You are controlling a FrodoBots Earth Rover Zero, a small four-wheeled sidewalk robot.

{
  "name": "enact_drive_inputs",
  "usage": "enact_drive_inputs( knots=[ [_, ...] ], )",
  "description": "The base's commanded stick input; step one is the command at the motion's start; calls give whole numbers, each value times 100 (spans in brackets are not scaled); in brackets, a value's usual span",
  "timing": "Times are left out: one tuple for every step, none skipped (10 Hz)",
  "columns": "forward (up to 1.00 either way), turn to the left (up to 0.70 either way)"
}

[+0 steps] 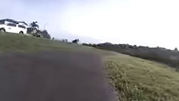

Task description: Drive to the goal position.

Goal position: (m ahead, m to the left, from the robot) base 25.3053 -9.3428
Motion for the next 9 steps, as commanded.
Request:
enact_drive_inputs(
  knots=[
    [100, 2],
    [100, 10],
    [100, 18],
    [100, 26],
    [100, 25],
    [100, 22],
    [100, 19],
    [100, 16],
    [100, 14]
  ],
)
